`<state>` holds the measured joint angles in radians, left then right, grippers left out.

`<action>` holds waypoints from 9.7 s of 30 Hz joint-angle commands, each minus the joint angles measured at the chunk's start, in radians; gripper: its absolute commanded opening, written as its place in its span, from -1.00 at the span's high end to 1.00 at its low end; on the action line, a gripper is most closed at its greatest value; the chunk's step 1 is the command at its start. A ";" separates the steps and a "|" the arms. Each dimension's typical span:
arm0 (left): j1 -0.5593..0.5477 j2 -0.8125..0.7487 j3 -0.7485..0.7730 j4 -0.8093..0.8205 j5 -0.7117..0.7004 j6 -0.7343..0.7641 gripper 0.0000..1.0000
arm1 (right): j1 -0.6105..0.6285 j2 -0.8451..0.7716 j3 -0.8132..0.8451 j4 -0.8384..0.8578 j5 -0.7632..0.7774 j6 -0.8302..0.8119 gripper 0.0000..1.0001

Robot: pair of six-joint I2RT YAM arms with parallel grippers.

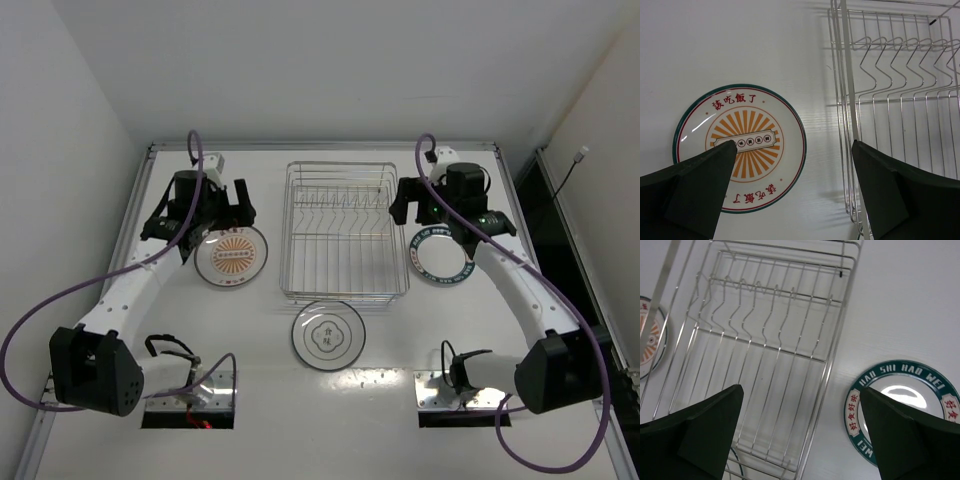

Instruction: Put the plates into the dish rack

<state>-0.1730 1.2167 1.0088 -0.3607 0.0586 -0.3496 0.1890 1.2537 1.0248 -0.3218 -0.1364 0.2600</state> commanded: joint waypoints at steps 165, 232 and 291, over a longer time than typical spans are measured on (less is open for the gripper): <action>0.007 0.268 0.102 -0.064 -0.104 -0.052 -1.00 | 0.227 0.704 0.922 -0.614 0.641 0.090 0.30; 0.583 0.198 -0.090 0.166 0.491 -0.364 1.00 | 0.264 0.019 0.313 0.044 0.236 0.173 -1.00; -0.025 0.054 0.085 -0.109 -0.238 -0.098 -0.74 | 0.061 0.427 0.816 -0.542 0.379 0.160 1.00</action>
<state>-0.2058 1.3323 1.1435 -0.5022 -0.0601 -0.4999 0.2272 1.6207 1.7676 -0.7444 0.0582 0.4816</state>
